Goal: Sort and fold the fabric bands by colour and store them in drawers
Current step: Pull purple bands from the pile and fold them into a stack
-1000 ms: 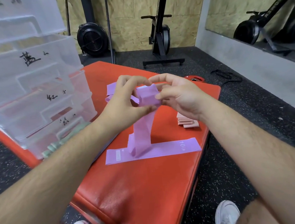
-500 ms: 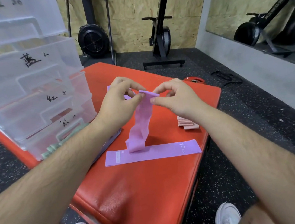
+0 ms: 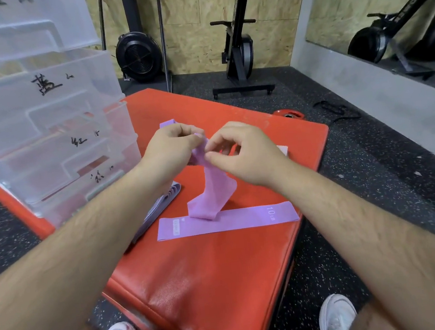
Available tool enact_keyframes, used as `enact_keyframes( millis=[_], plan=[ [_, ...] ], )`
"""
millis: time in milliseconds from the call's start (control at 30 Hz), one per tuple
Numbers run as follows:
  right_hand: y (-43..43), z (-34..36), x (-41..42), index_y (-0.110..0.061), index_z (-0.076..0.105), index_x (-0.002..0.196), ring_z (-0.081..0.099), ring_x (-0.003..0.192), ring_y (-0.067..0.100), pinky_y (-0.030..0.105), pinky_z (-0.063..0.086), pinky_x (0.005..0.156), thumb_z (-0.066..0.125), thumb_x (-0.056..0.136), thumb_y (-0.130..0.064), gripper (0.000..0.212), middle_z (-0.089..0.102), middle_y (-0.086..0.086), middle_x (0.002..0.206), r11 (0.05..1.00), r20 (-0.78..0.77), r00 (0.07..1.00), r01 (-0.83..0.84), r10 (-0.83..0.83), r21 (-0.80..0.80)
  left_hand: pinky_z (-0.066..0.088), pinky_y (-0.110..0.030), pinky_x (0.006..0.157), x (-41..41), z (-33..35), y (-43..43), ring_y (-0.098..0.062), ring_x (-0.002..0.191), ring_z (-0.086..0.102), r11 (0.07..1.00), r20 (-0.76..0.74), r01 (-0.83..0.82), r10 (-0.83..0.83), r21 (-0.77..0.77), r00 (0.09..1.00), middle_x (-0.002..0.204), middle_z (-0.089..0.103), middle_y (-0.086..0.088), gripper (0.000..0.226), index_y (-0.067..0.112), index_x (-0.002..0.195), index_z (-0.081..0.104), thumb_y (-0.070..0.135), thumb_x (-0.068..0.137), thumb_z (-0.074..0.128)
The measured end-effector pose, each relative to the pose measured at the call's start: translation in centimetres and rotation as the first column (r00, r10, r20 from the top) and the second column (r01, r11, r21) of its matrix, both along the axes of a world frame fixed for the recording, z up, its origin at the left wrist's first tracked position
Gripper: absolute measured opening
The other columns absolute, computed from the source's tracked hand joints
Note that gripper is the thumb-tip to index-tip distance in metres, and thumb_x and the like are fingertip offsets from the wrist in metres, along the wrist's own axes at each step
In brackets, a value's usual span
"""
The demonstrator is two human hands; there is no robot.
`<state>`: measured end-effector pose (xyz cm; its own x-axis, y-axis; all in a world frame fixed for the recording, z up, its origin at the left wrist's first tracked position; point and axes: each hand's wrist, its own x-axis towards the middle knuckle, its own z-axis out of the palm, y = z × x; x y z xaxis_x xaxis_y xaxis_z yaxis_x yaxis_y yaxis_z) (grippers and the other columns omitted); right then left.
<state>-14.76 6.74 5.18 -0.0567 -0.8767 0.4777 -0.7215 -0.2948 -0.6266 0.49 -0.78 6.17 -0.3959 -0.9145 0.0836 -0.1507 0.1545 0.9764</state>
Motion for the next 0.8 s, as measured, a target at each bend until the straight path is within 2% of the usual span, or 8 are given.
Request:
enact_keyframes(
  millis=[100,200,300,367,433,533,700,800],
  plan=[
    [-0.5,0.3,-0.5,-0.017,0.071,0.098,0.057,0.088,0.008,0.009,0.039,0.074,0.068,0.083,-0.009,0.018,0.061,0.001,0.106,0.994,0.080,0.993,0.087,-0.082,-0.070,0.054,-0.033,0.073,0.6,0.2,-0.1,-0.013,0.069,0.061,0.991,0.101,0.040,-0.028,-0.125,0.994,0.083,0.069,-0.004,0.009,0.018,0.091,0.071,0.011,0.093,0.065],
    [-1.1,0.2,-0.8,-0.025,0.059,0.124,0.057,0.115,0.005,0.019,0.046,0.091,0.067,0.089,-0.011,0.038,0.060,-0.008,0.124,0.986,0.193,0.980,-0.069,0.039,0.155,0.055,-0.040,0.081,1.2,0.3,0.2,-0.014,0.075,0.063,0.967,0.154,0.126,-0.092,-0.223,0.984,0.088,0.072,-0.008,0.010,0.018,0.095,0.073,0.011,0.093,0.066],
    [-1.6,-1.0,-0.5,-0.016,0.064,0.105,0.062,0.091,0.010,0.031,0.048,0.086,0.066,0.091,-0.014,0.014,0.066,-0.003,0.098,0.941,0.276,0.953,-0.200,0.123,0.273,0.054,-0.042,0.089,1.6,0.3,0.2,-0.017,0.087,0.069,0.938,0.163,0.152,-0.105,-0.311,0.981,0.093,0.075,-0.002,0.013,0.018,0.100,0.073,0.011,0.092,0.066],
    [-1.9,-1.1,-0.2,0.002,0.062,0.089,0.050,0.076,0.015,0.034,0.041,0.072,0.065,0.088,-0.014,0.016,0.057,0.005,0.081,0.958,0.259,0.960,-0.168,0.105,0.234,0.054,-0.045,0.085,1.7,0.2,0.0,-0.018,0.085,0.066,0.936,0.132,0.137,-0.099,-0.325,0.986,0.089,0.071,0.003,0.013,0.021,0.100,0.071,0.017,0.089,0.067],
    [-2.0,-0.9,0.1,0.003,0.060,0.083,0.044,0.072,0.016,0.033,0.036,0.068,0.067,0.088,-0.010,0.016,0.052,0.006,0.075,0.965,0.273,0.957,-0.154,0.093,0.211,0.054,-0.041,0.076,1.7,0.1,-0.2,-0.013,0.077,0.062,0.944,0.115,0.125,-0.094,-0.306,0.989,0.089,0.071,0.000,0.014,0.020,0.100,0.069,0.021,0.086,0.072],
    [-2.2,-0.6,0.2,0.003,0.063,0.089,0.046,0.070,0.015,0.032,0.037,0.067,0.073,0.088,-0.013,0.019,0.055,0.005,0.076,0.964,0.293,0.953,-0.144,0.075,0.222,0.047,-0.029,0.066,1.7,0.1,-0.5,-0.006,0.068,0.058,0.926,0.169,0.093,-0.032,-0.366,0.985,0.087,0.071,0.000,0.010,0.022,0.093,0.069,0.016,0.086,0.073],
    [-1.6,0.5,-1.0,-0.001,0.064,0.094,0.041,0.060,0.007,0.019,0.036,0.058,0.068,0.096,-0.020,0.019,0.048,-0.008,0.064,0.949,0.273,0.955,-0.186,0.114,0.254,0.046,-0.024,0.060,2.1,0.6,-1.1,-0.011,0.066,0.054,0.946,0.046,0.020,-0.005,-0.322,0.999,0.080,0.065,-0.003,0.016,0.025,0.084,0.068,0.010,0.087,0.072],
    [-1.3,0.6,-2.6,0.004,0.062,0.099,0.041,0.069,0.020,0.033,0.036,0.066,0.073,0.091,-0.027,0.034,0.046,0.009,0.073,0.912,0.274,0.953,-0.222,0.128,0.346,0.044,-0.021,0.057,2.5,0.7,-1.4,-0.013,0.065,0.051,0.963,-0.011,-0.002,-0.001,-0.269,1.000,0.080,0.061,-0.007,0.012,0.018,0.088,0.068,0.007,0.090,0.068]
  ],
)
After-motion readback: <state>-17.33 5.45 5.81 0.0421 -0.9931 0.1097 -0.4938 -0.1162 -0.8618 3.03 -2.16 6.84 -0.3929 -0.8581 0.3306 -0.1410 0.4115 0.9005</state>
